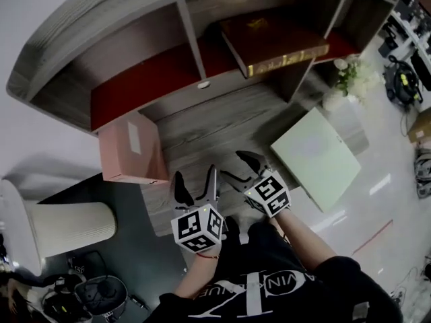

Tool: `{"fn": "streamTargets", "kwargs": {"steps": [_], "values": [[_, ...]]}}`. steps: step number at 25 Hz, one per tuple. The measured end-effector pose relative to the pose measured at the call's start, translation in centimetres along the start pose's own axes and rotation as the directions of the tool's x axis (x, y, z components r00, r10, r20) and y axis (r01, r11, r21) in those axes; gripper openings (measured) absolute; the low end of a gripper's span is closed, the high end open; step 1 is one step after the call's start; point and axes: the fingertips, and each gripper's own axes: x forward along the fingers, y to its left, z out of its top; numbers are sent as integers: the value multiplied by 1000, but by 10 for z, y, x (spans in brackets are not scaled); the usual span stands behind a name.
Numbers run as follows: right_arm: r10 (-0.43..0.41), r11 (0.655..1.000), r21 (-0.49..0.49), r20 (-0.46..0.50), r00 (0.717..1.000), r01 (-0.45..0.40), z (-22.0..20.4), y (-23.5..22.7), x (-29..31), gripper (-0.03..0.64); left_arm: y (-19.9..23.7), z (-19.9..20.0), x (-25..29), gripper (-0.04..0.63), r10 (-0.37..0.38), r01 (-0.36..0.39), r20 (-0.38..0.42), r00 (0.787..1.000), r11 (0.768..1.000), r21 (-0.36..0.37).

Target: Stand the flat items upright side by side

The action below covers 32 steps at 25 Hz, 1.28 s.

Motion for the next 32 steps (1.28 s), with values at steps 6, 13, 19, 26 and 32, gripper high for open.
{"fn": "streamTargets", "kwargs": {"steps": [6,13,19,26,32], "values": [[-202,975,92,-10,979,202,-36,-46,-76,299,-76,-35,34,394,-223,228,-123,967,973,25],[-403,899,174,-33,915,402,-75,-85,-168,299,-159,-86,58,394,-460,498,-272,845,863,86],[-545,799,248,-85,834,548,-112,-105,-239,305,-195,-126,81,394,-568,635,-368,737,767,89],[-660,689,273,-147,737,672,-152,-105,-298,351,-223,-160,100,394,-655,787,-496,570,608,102],[-693,628,300,-203,691,718,-182,-98,-325,387,-230,-174,117,399,-697,825,-512,502,563,43]]}}
